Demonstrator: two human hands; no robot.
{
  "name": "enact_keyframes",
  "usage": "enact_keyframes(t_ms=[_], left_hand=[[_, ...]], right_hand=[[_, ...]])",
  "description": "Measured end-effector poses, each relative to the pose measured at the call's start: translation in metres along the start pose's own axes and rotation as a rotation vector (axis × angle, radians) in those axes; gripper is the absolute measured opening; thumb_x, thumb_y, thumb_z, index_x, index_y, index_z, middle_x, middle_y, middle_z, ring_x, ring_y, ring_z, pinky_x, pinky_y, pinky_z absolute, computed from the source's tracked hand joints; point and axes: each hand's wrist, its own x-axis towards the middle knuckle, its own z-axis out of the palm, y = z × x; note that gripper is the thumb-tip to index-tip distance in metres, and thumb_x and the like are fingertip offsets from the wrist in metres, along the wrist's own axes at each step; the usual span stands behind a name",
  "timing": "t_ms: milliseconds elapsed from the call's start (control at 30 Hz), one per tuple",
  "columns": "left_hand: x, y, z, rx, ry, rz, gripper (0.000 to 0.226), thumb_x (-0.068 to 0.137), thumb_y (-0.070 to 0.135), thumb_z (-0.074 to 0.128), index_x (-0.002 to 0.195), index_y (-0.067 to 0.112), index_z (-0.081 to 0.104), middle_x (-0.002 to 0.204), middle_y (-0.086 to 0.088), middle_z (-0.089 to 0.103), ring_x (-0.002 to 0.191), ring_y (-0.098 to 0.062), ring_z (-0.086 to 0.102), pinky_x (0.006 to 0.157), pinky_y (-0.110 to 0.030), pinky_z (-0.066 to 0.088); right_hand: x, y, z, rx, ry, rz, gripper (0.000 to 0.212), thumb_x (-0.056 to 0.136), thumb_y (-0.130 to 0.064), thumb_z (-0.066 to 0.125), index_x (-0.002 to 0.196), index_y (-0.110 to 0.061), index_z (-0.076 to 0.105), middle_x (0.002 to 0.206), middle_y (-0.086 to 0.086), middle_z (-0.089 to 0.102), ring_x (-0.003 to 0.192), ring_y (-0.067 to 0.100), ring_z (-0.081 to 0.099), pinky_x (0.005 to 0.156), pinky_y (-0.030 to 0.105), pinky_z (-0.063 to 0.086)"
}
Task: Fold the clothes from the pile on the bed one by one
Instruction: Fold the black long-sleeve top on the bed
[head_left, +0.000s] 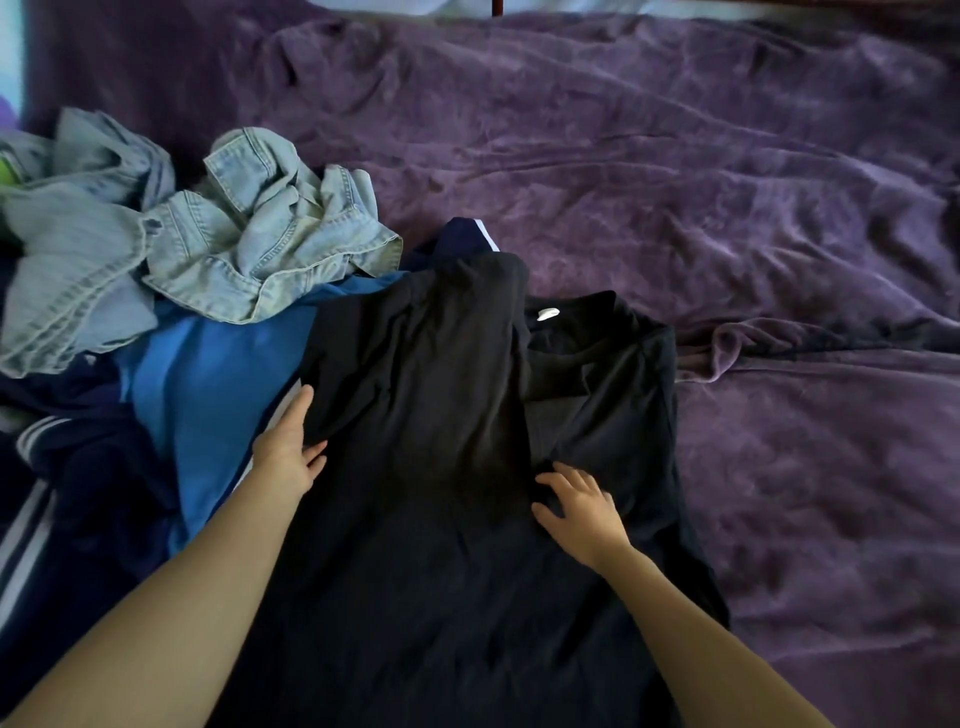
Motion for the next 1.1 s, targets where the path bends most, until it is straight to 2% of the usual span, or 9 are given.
enact_keyframes(t_ms=[133, 233, 367, 433, 600, 667, 767, 933, 1100], left_hand=[[-0.003, 0.011, -0.007, 0.138, -0.112, 0.020, 0.051, 0.072, 0.056, 0.070, 0.113, 0.032, 0.053, 0.116, 0.002, 0.050, 0.086, -0.020, 0.057, 0.081, -0.035, 0.045], [-0.007, 0.015, -0.010, 0.253, -0.182, 0.071, 0.045, 0.080, 0.030, 0.073, 0.119, 0.016, 0.055, 0.108, -0.004, 0.058, 0.077, -0.021, 0.059, 0.071, -0.032, 0.049], [-0.013, 0.024, -0.004, -0.118, 0.044, 0.260, 0.037, 0.084, 0.004, 0.062, 0.121, 0.002, 0.055, 0.106, -0.012, 0.059, 0.082, -0.024, 0.057, 0.076, -0.035, 0.050], [-0.026, 0.024, 0.005, -0.132, 0.135, 0.602, 0.032, 0.082, -0.003, 0.059, 0.114, -0.005, 0.058, 0.105, -0.020, 0.061, 0.090, -0.024, 0.056, 0.084, -0.041, 0.052], [-0.069, -0.030, 0.032, 0.989, -0.181, 1.799, 0.048, 0.070, 0.000, 0.064, 0.117, 0.007, 0.064, 0.081, -0.016, 0.059, 0.070, -0.031, 0.057, 0.062, -0.035, 0.045], [-0.069, -0.052, 0.038, 1.565, -0.387, 1.624, 0.078, 0.081, 0.003, 0.058, 0.147, 0.030, 0.025, 0.100, -0.009, 0.053, 0.085, -0.027, 0.055, 0.072, -0.034, 0.040], [-0.054, -0.076, 0.039, 1.976, -0.504, 1.310, 0.079, 0.094, 0.012, 0.042, 0.147, 0.036, -0.012, 0.127, -0.007, 0.042, 0.111, -0.024, 0.046, 0.091, -0.034, 0.034], [-0.036, -0.073, 0.046, 1.811, -0.253, 1.250, 0.063, 0.096, 0.041, 0.041, 0.149, 0.024, 0.012, 0.126, -0.006, 0.046, 0.112, -0.022, 0.046, 0.089, -0.033, 0.038], [-0.016, -0.031, 0.083, 1.373, -0.078, 1.156, 0.052, 0.092, 0.034, 0.053, 0.137, 0.011, 0.041, 0.128, -0.016, 0.048, 0.117, -0.032, 0.044, 0.092, -0.041, 0.040]], right_hand=[[-0.013, -0.002, -0.001, 0.091, 0.124, 0.034, 0.050, 0.095, -0.039, 0.046, 0.143, -0.024, 0.037, 0.151, -0.004, 0.030, 0.140, 0.016, 0.023, 0.111, 0.033, 0.024], [-0.024, -0.005, 0.000, 0.088, 0.142, 0.011, 0.049, 0.095, -0.037, 0.047, 0.141, -0.023, 0.039, 0.148, -0.003, 0.035, 0.137, 0.016, 0.027, 0.109, 0.030, 0.027], [-0.039, -0.006, 0.000, 0.117, 0.182, 0.002, 0.046, 0.096, -0.033, 0.049, 0.139, -0.020, 0.043, 0.143, -0.004, 0.041, 0.133, 0.014, 0.032, 0.107, 0.027, 0.030], [-0.044, -0.005, -0.001, 0.161, 0.234, 0.014, 0.043, 0.095, -0.030, 0.050, 0.137, -0.018, 0.046, 0.139, -0.004, 0.045, 0.130, 0.014, 0.035, 0.105, 0.025, 0.032], [-0.053, 0.005, -0.002, 0.188, 0.281, 0.065, 0.039, 0.095, -0.027, 0.051, 0.133, -0.017, 0.049, 0.134, -0.003, 0.049, 0.118, 0.014, 0.043, 0.095, 0.024, 0.036], [-0.056, 0.010, -0.002, 0.188, 0.276, 0.078, 0.040, 0.095, -0.027, 0.052, 0.133, -0.017, 0.050, 0.134, -0.002, 0.049, 0.119, 0.015, 0.043, 0.096, 0.025, 0.037], [-0.058, 0.018, -0.005, 0.184, 0.268, 0.100, 0.040, 0.095, -0.028, 0.051, 0.133, -0.017, 0.050, 0.134, -0.002, 0.048, 0.121, 0.016, 0.042, 0.097, 0.026, 0.038], [-0.054, 0.035, -0.013, 0.145, 0.275, 0.126, 0.037, 0.095, -0.025, 0.052, 0.130, -0.013, 0.053, 0.132, 0.002, 0.051, 0.122, 0.021, 0.042, 0.100, 0.031, 0.037], [-0.011, 0.046, -0.053, 0.076, 0.428, 0.185, 0.034, 0.092, -0.016, 0.057, 0.124, -0.004, 0.058, 0.127, 0.017, 0.054, 0.118, 0.035, 0.043, 0.099, 0.038, 0.034]])
